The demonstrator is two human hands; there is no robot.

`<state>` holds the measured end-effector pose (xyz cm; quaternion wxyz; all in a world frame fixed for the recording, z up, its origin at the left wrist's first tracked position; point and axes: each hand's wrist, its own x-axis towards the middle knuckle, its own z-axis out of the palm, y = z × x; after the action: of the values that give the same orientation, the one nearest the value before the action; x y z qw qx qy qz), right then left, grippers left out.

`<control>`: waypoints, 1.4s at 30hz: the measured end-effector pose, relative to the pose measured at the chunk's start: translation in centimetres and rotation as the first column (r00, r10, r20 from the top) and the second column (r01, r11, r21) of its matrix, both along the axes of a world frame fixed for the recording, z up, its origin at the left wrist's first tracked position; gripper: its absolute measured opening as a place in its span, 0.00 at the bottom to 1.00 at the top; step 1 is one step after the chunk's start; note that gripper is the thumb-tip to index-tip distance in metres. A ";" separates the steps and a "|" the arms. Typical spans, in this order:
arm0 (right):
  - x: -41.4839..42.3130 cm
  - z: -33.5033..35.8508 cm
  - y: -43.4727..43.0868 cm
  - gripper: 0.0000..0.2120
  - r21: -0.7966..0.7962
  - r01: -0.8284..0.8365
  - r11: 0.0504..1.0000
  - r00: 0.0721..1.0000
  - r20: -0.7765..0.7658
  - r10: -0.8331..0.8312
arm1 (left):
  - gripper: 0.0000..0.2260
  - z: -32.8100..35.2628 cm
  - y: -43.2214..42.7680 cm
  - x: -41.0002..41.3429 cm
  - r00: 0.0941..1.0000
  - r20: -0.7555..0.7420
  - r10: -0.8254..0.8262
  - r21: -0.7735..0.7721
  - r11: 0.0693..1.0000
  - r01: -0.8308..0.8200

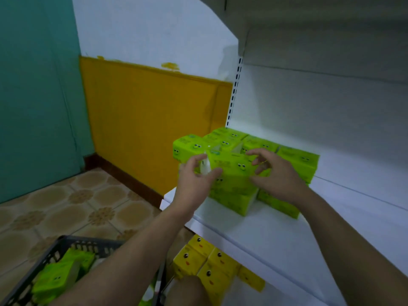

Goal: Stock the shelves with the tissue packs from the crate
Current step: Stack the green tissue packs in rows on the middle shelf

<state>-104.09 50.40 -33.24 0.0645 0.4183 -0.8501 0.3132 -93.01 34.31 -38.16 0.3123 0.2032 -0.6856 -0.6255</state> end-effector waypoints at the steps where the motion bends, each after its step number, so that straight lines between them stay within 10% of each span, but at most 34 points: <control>1: -0.1 -0.2 0.0 0.30 0.065 -0.027 0.998 1.000 -0.004 0.028 | 0.19 -0.3 0.3 -0.2 0.999 0.000 -0.051 0.045 0.998 0.051; 7: -1.3 -1.1 -0.3 0.33 0.184 -0.038 0.982 0.998 -0.035 0.045 | 0.12 -0.9 -0.5 -0.5 0.990 0.040 -0.135 -0.043 0.990 0.137; 10: -2.0 -0.7 0.1 0.31 0.240 -0.040 0.970 0.999 0.001 0.041 | 0.07 0.0 -3.3 -1.3 0.963 -0.145 0.227 -0.191 0.949 -0.252; 13: -2.6 -0.7 0.6 0.31 0.210 -0.048 0.977 0.999 0.024 0.044 | 0.23 1.5 -7.8 -2.8 0.863 0.023 0.504 -0.058 0.863 -0.502; 17: -3.1 -1.1 1.4 0.31 0.128 0.016 0.992 0.999 0.039 -0.021 | 0.39 1.8 -10.4 -4.2 0.950 0.213 0.228 0.142 0.955 -0.261; 21: -5.2 -0.2 2.1 0.31 0.072 0.206 0.976 0.978 0.006 -0.207 | 0.26 1.3 -9.9 -5.3 0.976 0.219 0.008 0.314 0.946 -0.078; 27: -8.2 -0.4 -0.8 0.27 0.180 0.258 0.949 0.965 -0.007 -0.261 | 0.12 0.5 -9.6 -5.7 0.985 0.167 -0.050 0.280 0.960 0.002; 33: -6.9 -1.3 -1.2 0.34 0.210 0.359 0.909 0.932 -0.028 -0.362 | 0.27 0.5 -10.5 -5.7 0.945 0.277 -0.174 0.214 0.970 0.116; 36: -3.5 -2.3 -0.8 0.37 -0.099 0.480 0.872 0.874 -0.030 -0.485 | 0.29 1.4 -12.1 -6.5 0.930 0.255 -0.265 0.269 0.943 0.195; 42: 3.4 -5.3 -2.9 0.33 -0.384 0.588 0.712 0.760 0.564 -0.323 | 0.35 2.0 -14.5 -9.4 0.900 0.129 -0.417 0.482 0.819 0.310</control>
<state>-100.67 47.54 -38.57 0.0554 0.0659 -0.7941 0.6016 -102.38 19.82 -36.11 0.0496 0.2049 -0.5792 -0.7874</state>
